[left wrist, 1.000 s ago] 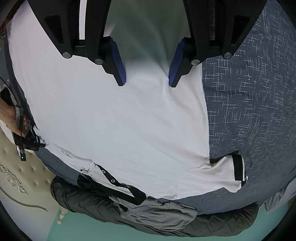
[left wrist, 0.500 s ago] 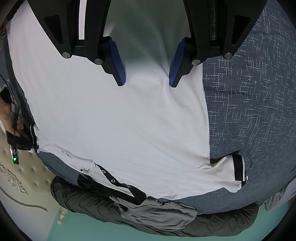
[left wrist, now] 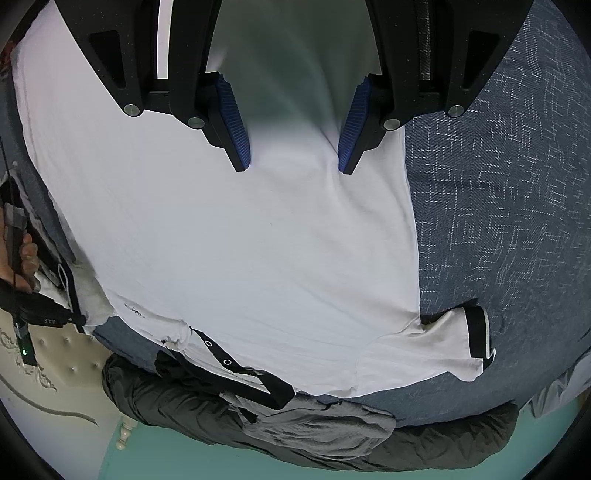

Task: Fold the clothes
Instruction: 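Fold the held sleeve across the shirt body toward the collar with the right tool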

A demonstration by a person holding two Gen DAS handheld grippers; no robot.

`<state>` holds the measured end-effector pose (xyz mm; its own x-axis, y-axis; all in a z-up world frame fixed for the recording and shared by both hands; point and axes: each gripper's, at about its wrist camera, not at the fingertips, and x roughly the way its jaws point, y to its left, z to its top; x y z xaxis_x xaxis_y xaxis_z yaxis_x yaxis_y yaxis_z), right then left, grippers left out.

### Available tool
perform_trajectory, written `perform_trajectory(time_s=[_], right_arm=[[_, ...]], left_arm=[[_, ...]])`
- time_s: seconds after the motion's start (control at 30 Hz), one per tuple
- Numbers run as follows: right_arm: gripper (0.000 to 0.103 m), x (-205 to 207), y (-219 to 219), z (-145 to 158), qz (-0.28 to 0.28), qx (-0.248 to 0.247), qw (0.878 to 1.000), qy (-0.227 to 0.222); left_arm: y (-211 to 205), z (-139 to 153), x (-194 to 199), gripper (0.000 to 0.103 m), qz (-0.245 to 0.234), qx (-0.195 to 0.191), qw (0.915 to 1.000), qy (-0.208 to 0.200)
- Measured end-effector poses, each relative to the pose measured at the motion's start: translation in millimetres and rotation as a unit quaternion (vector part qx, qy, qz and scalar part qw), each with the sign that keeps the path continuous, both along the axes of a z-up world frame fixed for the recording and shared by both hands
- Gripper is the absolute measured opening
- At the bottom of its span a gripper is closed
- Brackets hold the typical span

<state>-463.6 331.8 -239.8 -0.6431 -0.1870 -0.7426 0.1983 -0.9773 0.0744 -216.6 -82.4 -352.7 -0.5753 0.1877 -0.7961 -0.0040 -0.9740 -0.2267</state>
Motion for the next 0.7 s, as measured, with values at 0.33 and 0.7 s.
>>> perform_trajectory(time_s=[0.33,0.7], right_arm=[[0.006,6,-70,-21,0.055,-0.003,0.997,-0.046],[0.020,27,-24,13,0.012,-0.075,0.997,0.004]], left_arm=[[-1,0,-1,0.054,-0.001,0.006,1.0000,-0.004],[-1,0,-1,0.054,0.000,0.008,1.0000,-0.004]])
